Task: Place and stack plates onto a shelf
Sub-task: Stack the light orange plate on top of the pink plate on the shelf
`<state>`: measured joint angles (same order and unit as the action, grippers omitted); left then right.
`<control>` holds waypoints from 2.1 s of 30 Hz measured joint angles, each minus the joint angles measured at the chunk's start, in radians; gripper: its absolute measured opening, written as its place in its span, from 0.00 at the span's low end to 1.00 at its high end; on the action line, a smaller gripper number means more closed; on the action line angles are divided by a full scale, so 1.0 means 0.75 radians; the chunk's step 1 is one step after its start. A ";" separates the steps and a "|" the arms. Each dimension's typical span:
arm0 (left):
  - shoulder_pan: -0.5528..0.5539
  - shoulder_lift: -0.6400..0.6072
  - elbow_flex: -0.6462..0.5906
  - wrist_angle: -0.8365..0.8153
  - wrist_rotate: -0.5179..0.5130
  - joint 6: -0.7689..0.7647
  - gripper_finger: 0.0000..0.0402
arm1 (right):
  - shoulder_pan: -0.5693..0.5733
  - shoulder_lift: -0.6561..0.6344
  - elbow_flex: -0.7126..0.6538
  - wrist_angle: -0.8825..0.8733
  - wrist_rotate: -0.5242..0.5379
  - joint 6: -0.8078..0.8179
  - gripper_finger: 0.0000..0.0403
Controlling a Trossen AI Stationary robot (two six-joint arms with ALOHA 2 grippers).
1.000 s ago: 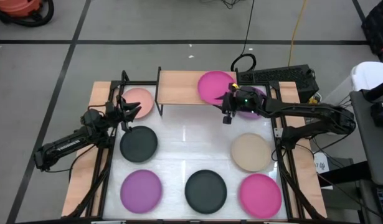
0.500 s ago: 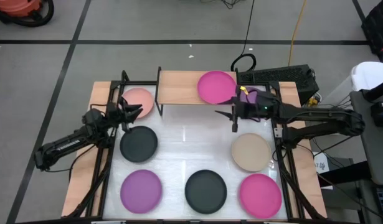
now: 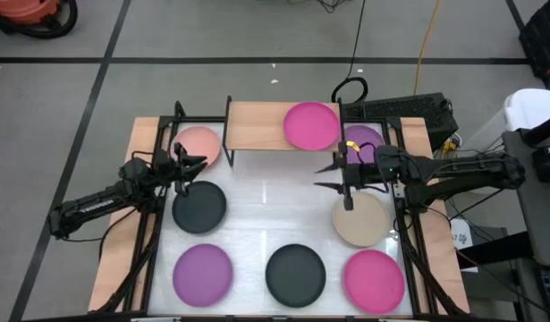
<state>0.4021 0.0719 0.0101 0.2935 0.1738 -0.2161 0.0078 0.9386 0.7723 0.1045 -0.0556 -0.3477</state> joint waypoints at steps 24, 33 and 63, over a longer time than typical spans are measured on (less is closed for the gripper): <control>-0.363 0.669 0.366 -0.068 -0.435 0.270 0.27 | 0.049 -0.115 0.000 -0.166 0.152 0.120 0.29; -0.438 0.783 0.416 -0.001 -0.489 0.286 0.27 | 0.081 -0.340 -0.204 -0.142 0.200 0.215 0.29; -0.440 0.873 0.416 0.078 -0.489 0.277 0.27 | 0.088 -0.681 -0.685 0.445 0.244 0.193 0.29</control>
<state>0.0723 0.7269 0.3218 0.3521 -0.1928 -0.0081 0.0739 0.4280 0.2584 0.4383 0.1272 -0.2031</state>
